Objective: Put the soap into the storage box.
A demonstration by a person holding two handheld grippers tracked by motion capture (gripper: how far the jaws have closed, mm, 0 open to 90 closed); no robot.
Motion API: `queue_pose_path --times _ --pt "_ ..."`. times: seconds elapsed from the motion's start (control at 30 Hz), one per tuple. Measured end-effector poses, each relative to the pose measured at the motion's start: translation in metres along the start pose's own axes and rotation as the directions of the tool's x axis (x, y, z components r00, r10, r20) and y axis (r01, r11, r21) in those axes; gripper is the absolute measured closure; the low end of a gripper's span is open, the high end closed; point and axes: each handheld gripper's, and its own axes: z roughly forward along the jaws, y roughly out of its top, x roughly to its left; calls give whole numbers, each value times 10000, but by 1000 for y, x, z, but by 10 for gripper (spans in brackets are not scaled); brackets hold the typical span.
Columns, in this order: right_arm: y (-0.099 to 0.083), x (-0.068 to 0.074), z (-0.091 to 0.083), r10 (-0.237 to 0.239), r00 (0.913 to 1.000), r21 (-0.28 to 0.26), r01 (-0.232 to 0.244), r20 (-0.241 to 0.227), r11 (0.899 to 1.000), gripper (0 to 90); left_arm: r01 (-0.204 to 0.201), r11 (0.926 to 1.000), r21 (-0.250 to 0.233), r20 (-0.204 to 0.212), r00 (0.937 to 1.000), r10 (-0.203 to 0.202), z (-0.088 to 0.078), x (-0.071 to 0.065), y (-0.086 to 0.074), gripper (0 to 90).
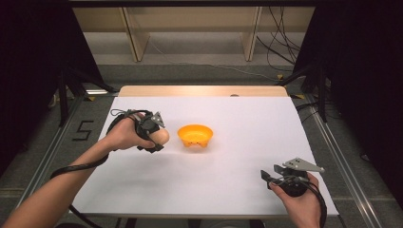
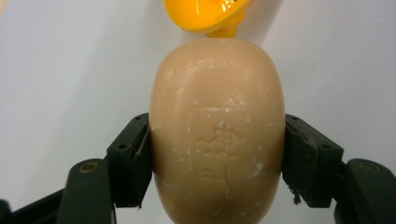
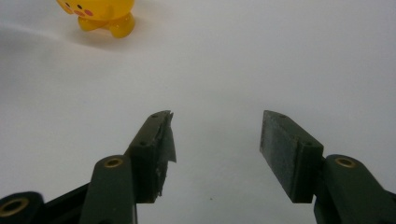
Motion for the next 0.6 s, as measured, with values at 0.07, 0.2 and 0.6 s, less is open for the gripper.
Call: queue_pose_path --times 0.07,0.2,0.6 --pt "0 0 1 -111 9999 -25 112 103 9999 441 -125 9999 -46 -49 9999 125 2 2 1 324" --pt "0 0 1 -120 9999 -30 121 96 9999 441 -183 9997 -172 -2 9998 183 4 3 1 324" --pt "0 0 1 -50 9998 -25 50 181 10000 441 -204 9998 -81 200 9996 205 9 6 11 324"
